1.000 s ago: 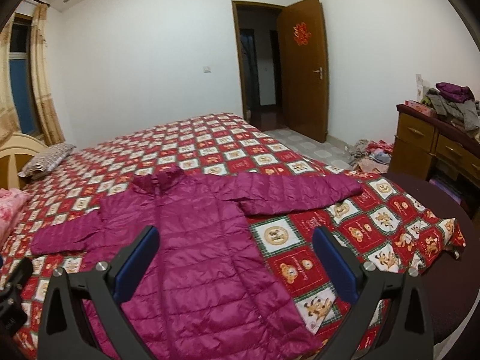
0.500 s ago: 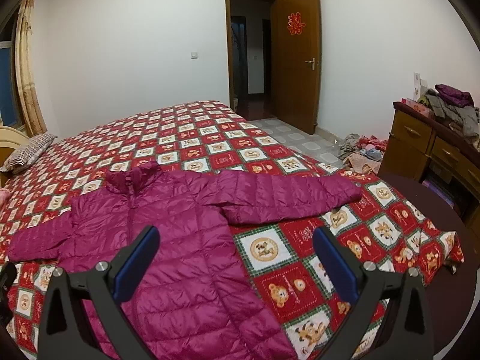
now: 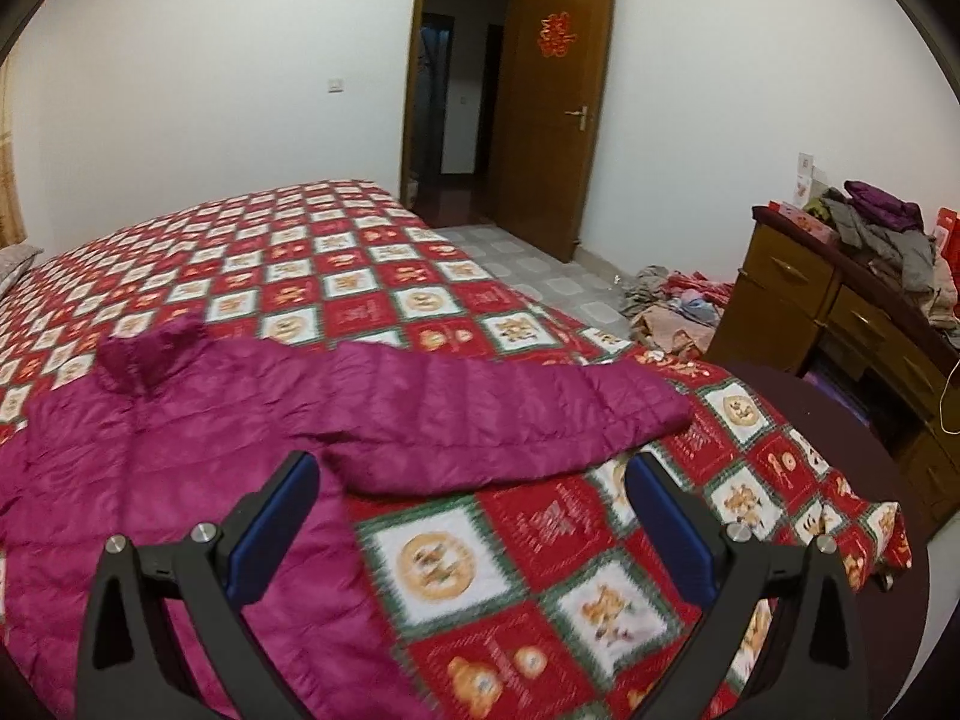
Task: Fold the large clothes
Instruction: 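Grasp the magenta jacket's sleeve cuff with the right gripper, then carry the held sleeve across the jacket body with the right gripper, release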
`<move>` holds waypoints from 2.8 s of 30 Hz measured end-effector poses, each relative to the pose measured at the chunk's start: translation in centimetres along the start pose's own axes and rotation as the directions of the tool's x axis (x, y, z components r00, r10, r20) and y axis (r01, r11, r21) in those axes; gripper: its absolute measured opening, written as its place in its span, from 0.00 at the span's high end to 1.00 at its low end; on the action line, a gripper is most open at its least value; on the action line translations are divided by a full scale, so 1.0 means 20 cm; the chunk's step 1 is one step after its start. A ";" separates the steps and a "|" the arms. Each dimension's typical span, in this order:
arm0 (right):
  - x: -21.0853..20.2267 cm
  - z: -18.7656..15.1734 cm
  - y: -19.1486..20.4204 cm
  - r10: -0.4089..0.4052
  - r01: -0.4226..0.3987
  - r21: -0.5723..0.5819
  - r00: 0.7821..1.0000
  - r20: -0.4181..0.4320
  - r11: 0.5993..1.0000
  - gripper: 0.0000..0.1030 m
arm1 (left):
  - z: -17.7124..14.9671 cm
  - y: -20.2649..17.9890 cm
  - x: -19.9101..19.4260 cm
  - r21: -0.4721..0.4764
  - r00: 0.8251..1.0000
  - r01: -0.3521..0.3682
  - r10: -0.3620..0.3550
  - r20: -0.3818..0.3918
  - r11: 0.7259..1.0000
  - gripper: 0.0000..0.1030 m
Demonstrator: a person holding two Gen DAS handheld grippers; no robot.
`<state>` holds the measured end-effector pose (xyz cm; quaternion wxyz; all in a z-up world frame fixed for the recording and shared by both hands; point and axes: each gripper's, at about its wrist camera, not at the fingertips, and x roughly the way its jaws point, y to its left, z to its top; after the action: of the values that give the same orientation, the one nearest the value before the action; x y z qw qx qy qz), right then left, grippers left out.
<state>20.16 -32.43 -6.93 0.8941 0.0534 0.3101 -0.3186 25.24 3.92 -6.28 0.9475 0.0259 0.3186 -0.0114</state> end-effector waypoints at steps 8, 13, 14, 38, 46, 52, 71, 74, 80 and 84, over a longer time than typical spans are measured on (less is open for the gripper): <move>0.40 0.05 -0.45 -0.042 0.062 0.241 0.995 -0.088 0.969 0.18 | 0.02 0.13 0.33 -0.054 0.995 -0.092 0.090 -0.041 0.994 0.01; 0.65 0.01 -0.74 -0.074 0.140 0.403 0.982 -0.174 0.904 0.21 | 0.00 0.19 0.51 -0.071 0.989 -0.134 0.129 -0.070 0.988 0.01; 0.68 0.01 -0.76 -0.076 0.147 0.412 0.980 -0.184 0.899 0.21 | -0.01 0.20 0.53 -0.078 0.988 -0.142 0.137 -0.075 0.987 0.01; 0.73 0.11 -0.70 -0.061 0.105 0.294 0.986 -0.157 0.950 0.90 | -0.12 0.20 0.51 -0.131 0.996 -0.046 0.035 -0.083 0.990 0.01; 0.23 0.35 -0.24 0.184 -0.185 0.138 0.983 0.024 0.973 0.90 | -0.07 0.23 0.16 -0.143 0.999 0.044 -0.040 0.033 0.989 0.01; -0.03 0.33 0.29 0.435 -0.435 -0.022 0.900 0.019 0.900 0.90 | -0.06 0.28 0.06 -0.145 0.997 0.069 -0.063 0.047 0.987 0.01; -0.03 -0.21 1.36 0.723 -0.766 -0.092 0.634 -0.275 0.637 0.90 | -0.14 0.51 0.12 -0.180 1.000 0.016 -0.012 0.021 0.983 0.01; -0.01 -0.25 1.42 0.759 -0.807 -0.081 0.580 -0.296 0.585 0.88 | -0.14 0.49 0.15 -0.183 1.000 0.020 -0.018 0.010 0.983 0.01; 0.00 -0.23 1.35 0.832 -0.867 0.048 0.459 -0.313 0.496 0.27 | -0.09 0.38 0.16 -0.131 0.999 0.039 -0.036 0.024 0.991 0.01; -0.07 -0.10 1.09 0.842 -0.858 0.001 0.504 -0.192 0.514 0.36 | -0.01 0.22 0.17 -0.045 0.997 0.055 -0.053 0.048 0.997 0.01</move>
<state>31.33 -13.84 -9.95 0.9071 0.1828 0.3327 0.1820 28.09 8.33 -8.29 0.9544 -0.0047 0.2968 -0.0303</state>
